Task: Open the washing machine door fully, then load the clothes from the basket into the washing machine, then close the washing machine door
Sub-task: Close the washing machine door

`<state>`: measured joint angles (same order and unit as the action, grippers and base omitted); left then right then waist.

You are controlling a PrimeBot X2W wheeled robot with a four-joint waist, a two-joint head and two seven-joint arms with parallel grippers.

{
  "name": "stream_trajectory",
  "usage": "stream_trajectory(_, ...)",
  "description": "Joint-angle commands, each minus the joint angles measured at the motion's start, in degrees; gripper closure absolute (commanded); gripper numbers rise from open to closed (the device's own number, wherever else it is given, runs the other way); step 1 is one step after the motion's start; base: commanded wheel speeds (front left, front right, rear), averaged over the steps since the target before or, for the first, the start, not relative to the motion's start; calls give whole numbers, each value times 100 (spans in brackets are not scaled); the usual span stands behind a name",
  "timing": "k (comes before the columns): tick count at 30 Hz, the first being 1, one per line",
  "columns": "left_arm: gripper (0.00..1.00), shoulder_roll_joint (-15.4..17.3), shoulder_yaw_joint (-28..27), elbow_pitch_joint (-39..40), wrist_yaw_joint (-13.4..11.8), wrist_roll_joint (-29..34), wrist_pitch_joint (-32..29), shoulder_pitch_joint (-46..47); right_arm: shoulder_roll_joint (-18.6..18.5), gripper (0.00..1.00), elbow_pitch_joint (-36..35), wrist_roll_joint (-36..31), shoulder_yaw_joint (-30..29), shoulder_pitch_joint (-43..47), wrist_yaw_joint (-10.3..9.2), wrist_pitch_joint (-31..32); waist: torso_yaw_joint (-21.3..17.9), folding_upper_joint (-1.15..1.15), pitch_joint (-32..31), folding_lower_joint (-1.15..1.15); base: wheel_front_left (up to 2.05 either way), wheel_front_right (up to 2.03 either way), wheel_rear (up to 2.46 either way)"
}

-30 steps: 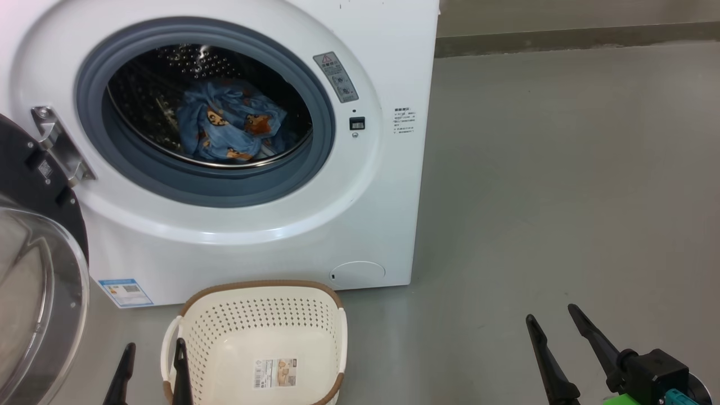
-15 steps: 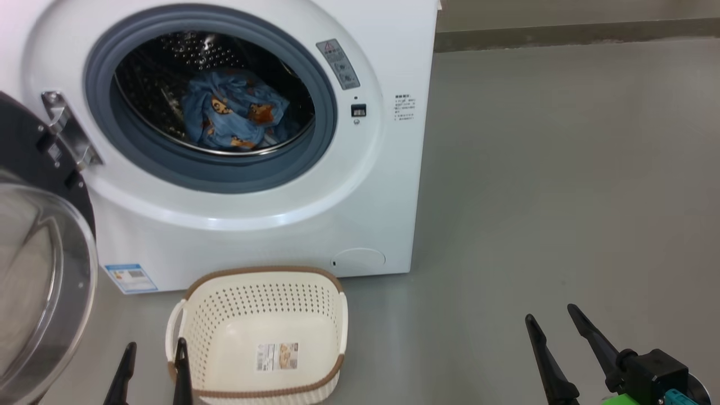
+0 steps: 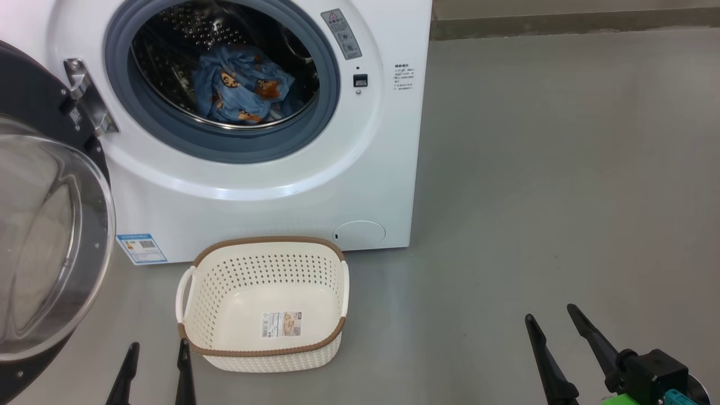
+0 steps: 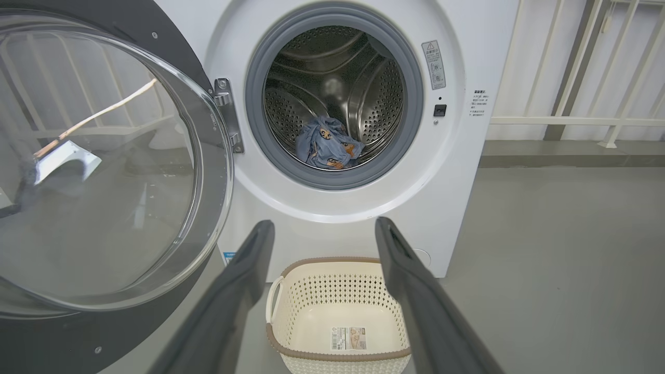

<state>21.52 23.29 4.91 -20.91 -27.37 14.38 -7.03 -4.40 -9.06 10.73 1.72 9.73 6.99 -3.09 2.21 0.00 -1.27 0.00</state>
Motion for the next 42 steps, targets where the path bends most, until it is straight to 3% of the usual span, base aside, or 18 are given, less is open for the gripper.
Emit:
stream_trajectory(1,0,124,-221,124,3,36,44,244,-34,0,-176,-25,130,-77,50,-13,2,0,-1,0,-14,14,0)
stream_trajectory(24,0,67,-188,78,106,26,54,319,-59,0,-174,-26,82,-46,50,3,258,0,-23,0,0,0,0)
stream_trajectory(31,0,30,-223,133,88,89,58,345,-110,0,-234,-18,96,-79,50,18,665,0,22,0,0,0,0)
stream_trajectory(42,0,-86,-275,252,98,140,61,369,-141,0,-289,-14,267,-210,50,53,1714,0,108,0,0,0,0)
